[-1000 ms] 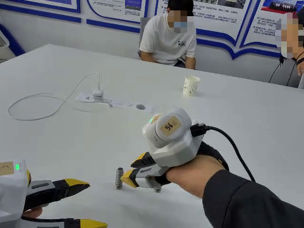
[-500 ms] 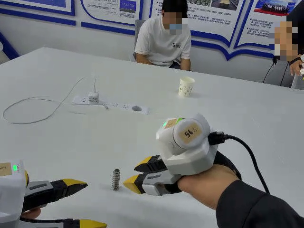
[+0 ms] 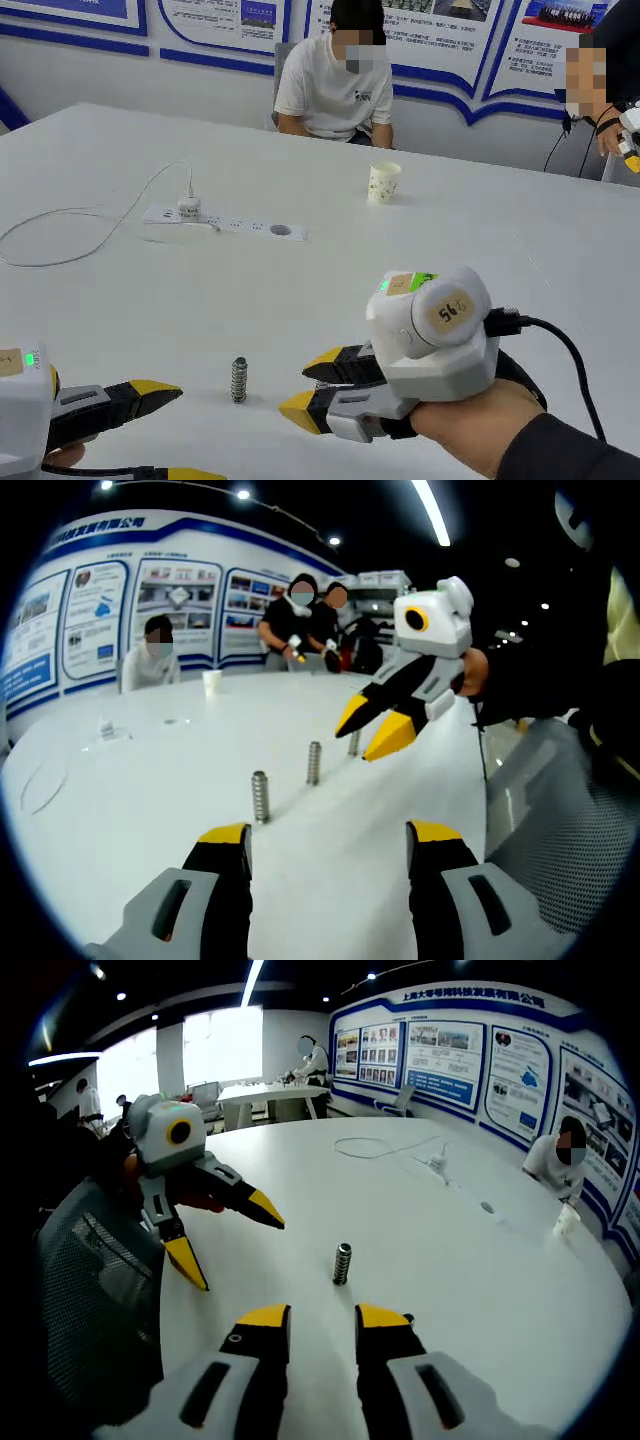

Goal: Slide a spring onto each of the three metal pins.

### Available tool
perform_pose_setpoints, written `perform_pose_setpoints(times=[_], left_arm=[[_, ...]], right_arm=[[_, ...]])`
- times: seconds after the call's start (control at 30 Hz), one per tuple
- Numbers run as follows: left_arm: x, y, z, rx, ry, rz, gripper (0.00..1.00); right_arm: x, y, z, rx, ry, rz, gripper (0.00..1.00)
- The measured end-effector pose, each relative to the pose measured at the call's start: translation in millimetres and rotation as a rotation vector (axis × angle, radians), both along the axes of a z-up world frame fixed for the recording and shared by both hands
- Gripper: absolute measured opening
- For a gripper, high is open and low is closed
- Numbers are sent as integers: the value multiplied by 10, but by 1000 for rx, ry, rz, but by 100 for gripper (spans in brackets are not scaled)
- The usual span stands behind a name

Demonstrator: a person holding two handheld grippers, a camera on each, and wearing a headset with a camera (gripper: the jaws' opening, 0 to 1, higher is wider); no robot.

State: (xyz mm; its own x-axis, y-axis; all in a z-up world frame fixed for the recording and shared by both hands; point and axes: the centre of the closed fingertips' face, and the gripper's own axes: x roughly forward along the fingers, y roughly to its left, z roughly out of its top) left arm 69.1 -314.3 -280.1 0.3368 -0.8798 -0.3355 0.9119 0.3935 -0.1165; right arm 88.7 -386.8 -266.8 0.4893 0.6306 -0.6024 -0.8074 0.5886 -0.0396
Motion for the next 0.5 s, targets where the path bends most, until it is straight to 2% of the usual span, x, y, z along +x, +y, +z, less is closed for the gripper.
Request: perform_pose_setpoints(times=[0.5], left_arm=[[-5, -8, -4, 6, 1, 5, 67]], right_arm=[[-212, -257, -46, 32, 4, -45, 28]])
